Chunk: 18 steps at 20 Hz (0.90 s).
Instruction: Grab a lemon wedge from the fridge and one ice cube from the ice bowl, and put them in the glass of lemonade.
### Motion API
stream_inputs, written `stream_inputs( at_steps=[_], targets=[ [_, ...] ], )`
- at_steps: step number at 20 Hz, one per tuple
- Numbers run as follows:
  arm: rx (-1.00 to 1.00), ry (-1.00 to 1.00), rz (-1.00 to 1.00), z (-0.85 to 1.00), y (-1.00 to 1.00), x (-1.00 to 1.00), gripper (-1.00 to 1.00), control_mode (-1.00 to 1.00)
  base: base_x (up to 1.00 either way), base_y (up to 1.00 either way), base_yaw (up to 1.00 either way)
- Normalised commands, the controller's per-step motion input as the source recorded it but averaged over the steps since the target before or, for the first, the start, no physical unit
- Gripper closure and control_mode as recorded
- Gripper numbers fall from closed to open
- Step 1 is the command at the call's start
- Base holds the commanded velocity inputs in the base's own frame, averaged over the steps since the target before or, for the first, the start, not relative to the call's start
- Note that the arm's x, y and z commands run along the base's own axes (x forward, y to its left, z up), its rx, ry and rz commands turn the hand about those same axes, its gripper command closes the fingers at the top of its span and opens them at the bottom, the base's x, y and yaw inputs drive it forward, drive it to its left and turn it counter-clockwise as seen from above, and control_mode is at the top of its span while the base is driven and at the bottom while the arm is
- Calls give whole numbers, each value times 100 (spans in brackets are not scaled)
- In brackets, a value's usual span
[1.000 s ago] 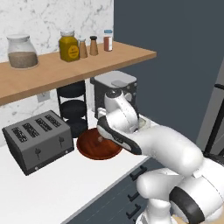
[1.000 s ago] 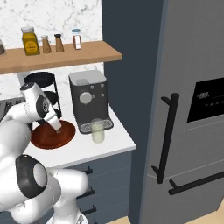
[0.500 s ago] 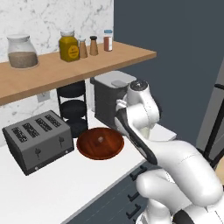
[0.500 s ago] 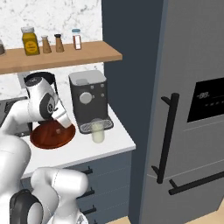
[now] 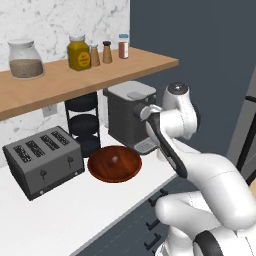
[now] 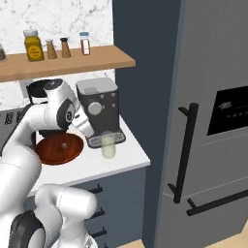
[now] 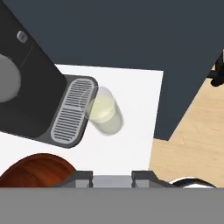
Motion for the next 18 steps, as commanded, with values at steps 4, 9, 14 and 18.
stream_inputs(
  at_steps=[4, 9, 14, 18],
  targets=[
    [-2, 0, 0, -30, -33, 44, 100, -100, 0, 0, 0],
    [-3, -1, 0, -42, -23, 42, 100, -100, 0, 0, 0],
    [-3, -2, 0, -48, -16, 56, 100, -100, 0, 0, 0],
    [-3, 0, 0, -43, -18, 65, 100, -100, 0, 0, 0]
  ],
)
